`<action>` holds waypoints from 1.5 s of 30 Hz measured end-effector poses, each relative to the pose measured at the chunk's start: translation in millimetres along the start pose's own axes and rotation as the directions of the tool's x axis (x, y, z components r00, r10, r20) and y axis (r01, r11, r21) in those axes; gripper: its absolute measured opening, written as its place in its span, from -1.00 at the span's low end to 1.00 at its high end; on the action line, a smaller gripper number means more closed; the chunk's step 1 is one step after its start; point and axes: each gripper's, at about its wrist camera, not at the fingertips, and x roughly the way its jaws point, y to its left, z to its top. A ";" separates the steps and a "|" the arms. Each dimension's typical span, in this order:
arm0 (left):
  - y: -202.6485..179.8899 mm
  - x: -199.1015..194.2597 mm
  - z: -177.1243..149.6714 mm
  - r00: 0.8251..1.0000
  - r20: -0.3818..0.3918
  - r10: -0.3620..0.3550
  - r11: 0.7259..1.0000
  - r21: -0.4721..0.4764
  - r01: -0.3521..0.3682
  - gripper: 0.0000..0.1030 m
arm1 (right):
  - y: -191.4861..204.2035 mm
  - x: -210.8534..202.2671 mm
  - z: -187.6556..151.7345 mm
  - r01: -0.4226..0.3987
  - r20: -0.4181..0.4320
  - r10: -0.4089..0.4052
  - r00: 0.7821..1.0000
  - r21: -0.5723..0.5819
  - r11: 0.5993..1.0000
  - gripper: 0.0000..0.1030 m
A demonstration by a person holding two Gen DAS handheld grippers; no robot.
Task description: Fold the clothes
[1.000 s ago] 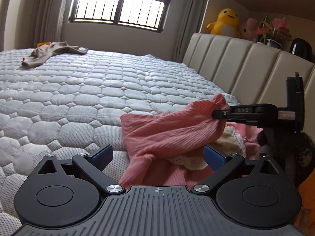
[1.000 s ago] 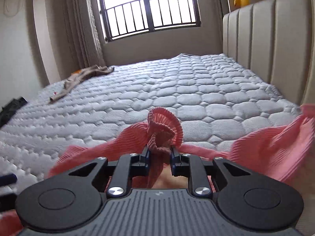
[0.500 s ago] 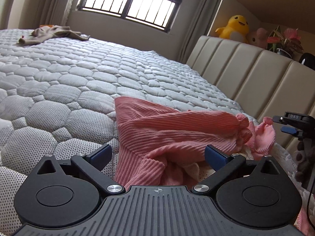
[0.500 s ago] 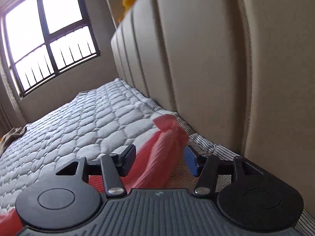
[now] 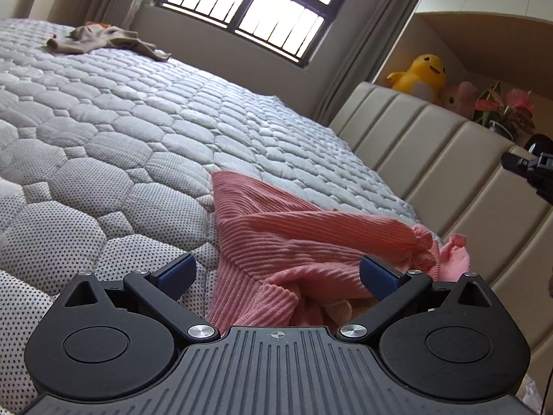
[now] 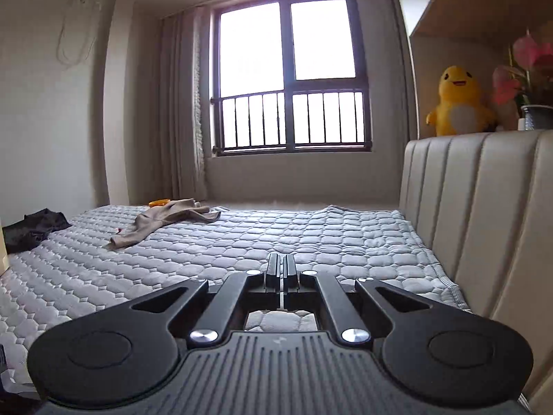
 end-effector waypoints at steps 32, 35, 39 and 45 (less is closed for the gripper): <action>24.4 0.4 0.2 0.998 0.039 -0.046 0.988 -0.148 0.051 1.00 | 53.3 31.5 -12.9 -0.118 -0.070 0.109 0.992 -0.126 0.985 -0.91; 29.0 -1.8 0.5 0.996 0.053 -0.070 0.982 -0.175 0.078 1.00 | 95.0 57.6 -44.4 -0.247 -0.245 0.204 0.948 -0.160 0.956 -0.76; 35.3 -4.8 1.1 0.992 0.074 -0.101 0.971 -0.210 0.115 1.00 | 111.7 41.1 -53.1 -0.308 -0.274 0.253 0.928 -0.181 0.934 -0.14; 41.5 -2.7 2.5 0.990 0.075 -0.122 0.958 -0.252 0.138 1.00 | 65.2 -8.7 -49.7 -0.145 -0.213 0.113 0.971 -0.141 0.979 0.20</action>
